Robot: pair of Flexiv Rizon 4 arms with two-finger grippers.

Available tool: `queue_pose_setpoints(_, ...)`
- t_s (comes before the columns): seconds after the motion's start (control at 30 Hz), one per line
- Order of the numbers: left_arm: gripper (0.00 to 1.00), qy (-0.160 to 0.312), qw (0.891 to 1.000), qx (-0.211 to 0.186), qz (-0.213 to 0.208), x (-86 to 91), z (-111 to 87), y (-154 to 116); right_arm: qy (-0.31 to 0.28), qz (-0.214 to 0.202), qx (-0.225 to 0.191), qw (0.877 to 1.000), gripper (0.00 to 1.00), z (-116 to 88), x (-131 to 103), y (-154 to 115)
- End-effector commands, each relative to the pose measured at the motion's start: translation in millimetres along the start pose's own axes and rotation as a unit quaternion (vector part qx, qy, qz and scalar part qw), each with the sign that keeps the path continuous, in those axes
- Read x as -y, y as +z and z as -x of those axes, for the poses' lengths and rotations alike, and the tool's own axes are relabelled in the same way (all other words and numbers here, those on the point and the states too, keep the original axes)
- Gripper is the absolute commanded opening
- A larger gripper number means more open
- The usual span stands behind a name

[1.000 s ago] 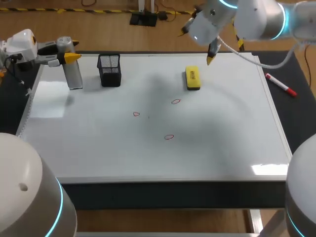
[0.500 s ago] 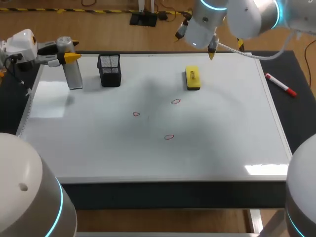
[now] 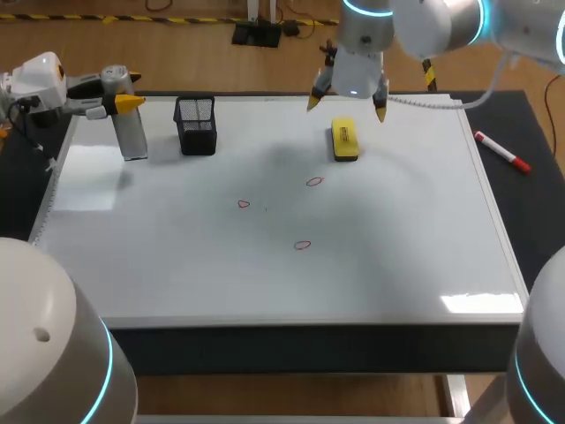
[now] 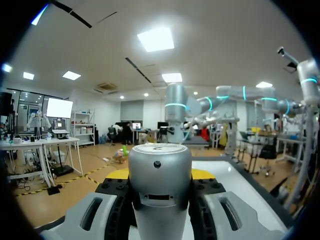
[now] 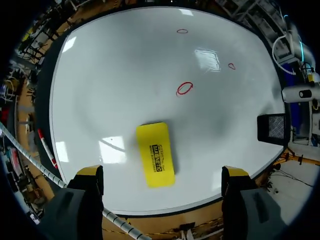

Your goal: Pick up the inspection probe, press it on each red-marked spot on the whiteboard one by one, put down the probe, pick up the eraser, and wipe off all the red marks.

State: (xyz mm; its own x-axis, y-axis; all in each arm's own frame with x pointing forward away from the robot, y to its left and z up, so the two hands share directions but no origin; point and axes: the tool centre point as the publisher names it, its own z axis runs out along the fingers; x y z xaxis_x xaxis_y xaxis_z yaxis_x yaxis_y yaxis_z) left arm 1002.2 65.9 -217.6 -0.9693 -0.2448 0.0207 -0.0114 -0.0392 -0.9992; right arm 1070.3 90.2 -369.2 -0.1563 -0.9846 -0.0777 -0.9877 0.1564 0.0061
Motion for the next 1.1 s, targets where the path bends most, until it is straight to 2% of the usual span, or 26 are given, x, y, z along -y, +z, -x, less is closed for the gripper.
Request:
queue_pose_setpoints(0.03,0.00,0.001,1.000,0.001,0.000,1.1,-1.0,0.3,-0.008,0.003,0.012,1.000,1.00,-2.6,1.0,10.9)
queue_pose_setpoints(0.2,0.00,0.001,1.000,0.001,0.000,1.1,-1.0,0.3,-0.030,0.003,0.007,1.000,1.00,-5.4,-1.6,25.5)
queue_pose_setpoints(0.5,0.00,0.001,1.000,0.001,0.000,1.1,-1.0,0.3,-0.035,-0.009,-0.007,0.999,1.00,-6.5,-1.9,43.3)
queue_pose_setpoints(0.93,0.00,0.001,1.000,0.001,0.000,1.1,-1.0,0.3,-0.053,-0.006,-0.036,0.998,1.00,-5.1,-0.9,51.8)
queue_pose_setpoints(0.97,0.00,0.001,1.000,0.001,0.000,1.1,-1.0,0.3,-0.050,-0.007,-0.040,0.998,0.78,-5.1,-0.1,53.3)
queue_pose_setpoints(1.0,0.00,0.001,1.000,0.001,0.000,1.1,-1.0,0.3,-0.052,-0.005,-0.039,0.998,0.48,-4.7,0.0,54.0)
queue_pose_setpoints(1.03,0.00,0.001,1.000,0.001,0.000,1.1,-1.0,0.3,-0.054,-0.004,-0.039,0.998,0.47,-3.9,-0.5,54.8)
queue_pose_setpoints(1.07,0.00,0.001,1.000,0.001,0.000,1.1,-1.0,0.3,-0.054,-0.004,-0.041,0.998,0.36,-3.4,-0.7,55.2)
queue_pose_setpoints(1.1,0.00,0.001,1.000,0.001,0.000,1.1,-1.0,0.3,-0.054,-0.003,-0.040,0.998,0.20,-3.2,-0.8,55.3)
